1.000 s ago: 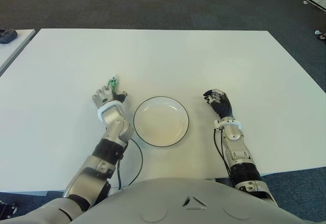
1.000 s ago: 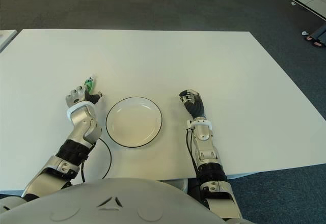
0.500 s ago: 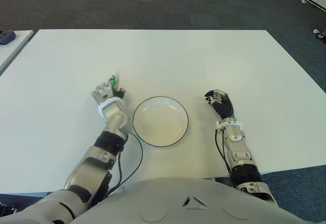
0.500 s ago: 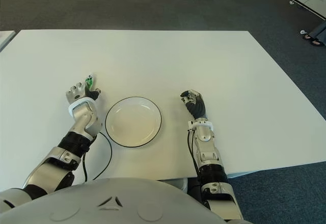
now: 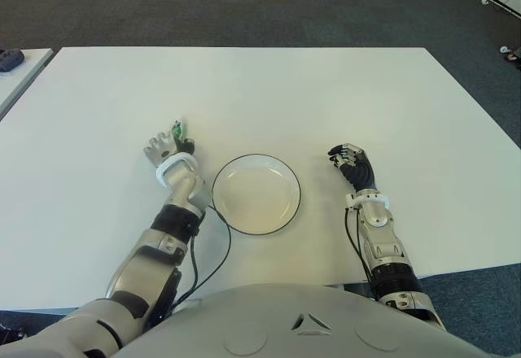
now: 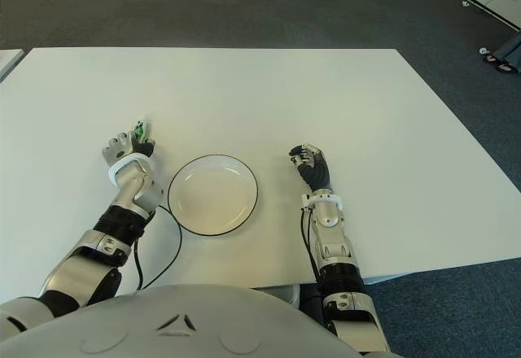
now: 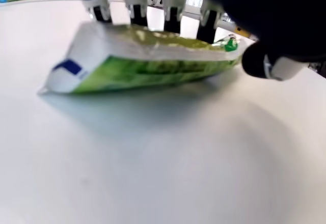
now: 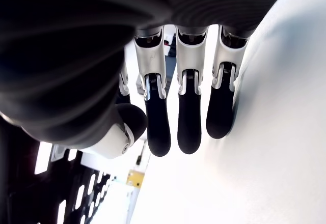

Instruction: Put the toothpaste on the table into the plate.

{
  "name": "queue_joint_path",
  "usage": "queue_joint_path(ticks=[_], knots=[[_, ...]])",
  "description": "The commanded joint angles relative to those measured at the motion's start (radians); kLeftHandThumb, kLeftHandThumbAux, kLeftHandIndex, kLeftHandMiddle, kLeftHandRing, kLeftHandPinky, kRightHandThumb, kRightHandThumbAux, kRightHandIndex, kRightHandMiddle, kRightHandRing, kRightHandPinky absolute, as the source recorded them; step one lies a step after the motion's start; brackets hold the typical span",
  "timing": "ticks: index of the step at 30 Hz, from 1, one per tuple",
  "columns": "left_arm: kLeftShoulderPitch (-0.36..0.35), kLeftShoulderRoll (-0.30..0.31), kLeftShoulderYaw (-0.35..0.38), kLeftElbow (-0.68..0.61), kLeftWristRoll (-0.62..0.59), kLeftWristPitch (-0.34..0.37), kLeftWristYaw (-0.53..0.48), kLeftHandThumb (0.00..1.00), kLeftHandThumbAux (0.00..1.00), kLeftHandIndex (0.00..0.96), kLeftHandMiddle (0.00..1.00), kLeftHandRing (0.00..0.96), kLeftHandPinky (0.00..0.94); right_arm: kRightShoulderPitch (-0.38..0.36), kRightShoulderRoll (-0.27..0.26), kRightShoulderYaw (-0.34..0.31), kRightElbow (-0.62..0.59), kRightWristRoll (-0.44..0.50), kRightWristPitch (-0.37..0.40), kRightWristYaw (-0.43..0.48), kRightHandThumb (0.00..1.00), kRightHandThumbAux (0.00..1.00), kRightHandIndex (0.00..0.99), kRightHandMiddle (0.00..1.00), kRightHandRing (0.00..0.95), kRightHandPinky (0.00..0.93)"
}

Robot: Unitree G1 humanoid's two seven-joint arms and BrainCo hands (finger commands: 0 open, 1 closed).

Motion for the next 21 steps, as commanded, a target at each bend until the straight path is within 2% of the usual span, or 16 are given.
queue_joint_path(ticks=[1,10,14,21], knots=[[0.039,-0.016,0.032,0.057,-0.074,0.028,0.018,0.631,0.268,0.398,0.097,0.000,0.010,0.009,-0.001,-0.003,0.000,0.004,0.013,0.006,0.713,0.732,0.420,0.448,0.430,0.432],[0.002,-0.039,0.086,0.134,-0.132,0.030,0.115,0.705,0.317,0.380,0.113,0.030,0.084,0.006,-0.003,-0.004,0.003,0.005,0.010,0.009,0.714,0.732,0.420,0.447,0.428,0.431],[-0.004,-0.046,0.127,0.206,-0.174,-0.040,0.208,0.743,0.350,0.406,0.141,0.065,0.135,0.005,-0.003,-0.006,0.003,0.006,0.013,0.009,0.714,0.732,0.420,0.448,0.428,0.427],[-0.015,-0.051,0.150,0.255,-0.206,-0.090,0.291,0.794,0.386,0.461,0.186,0.124,0.190,0.006,-0.002,-0.008,0.000,0.006,0.013,0.008,0.713,0.733,0.420,0.445,0.424,0.421]])
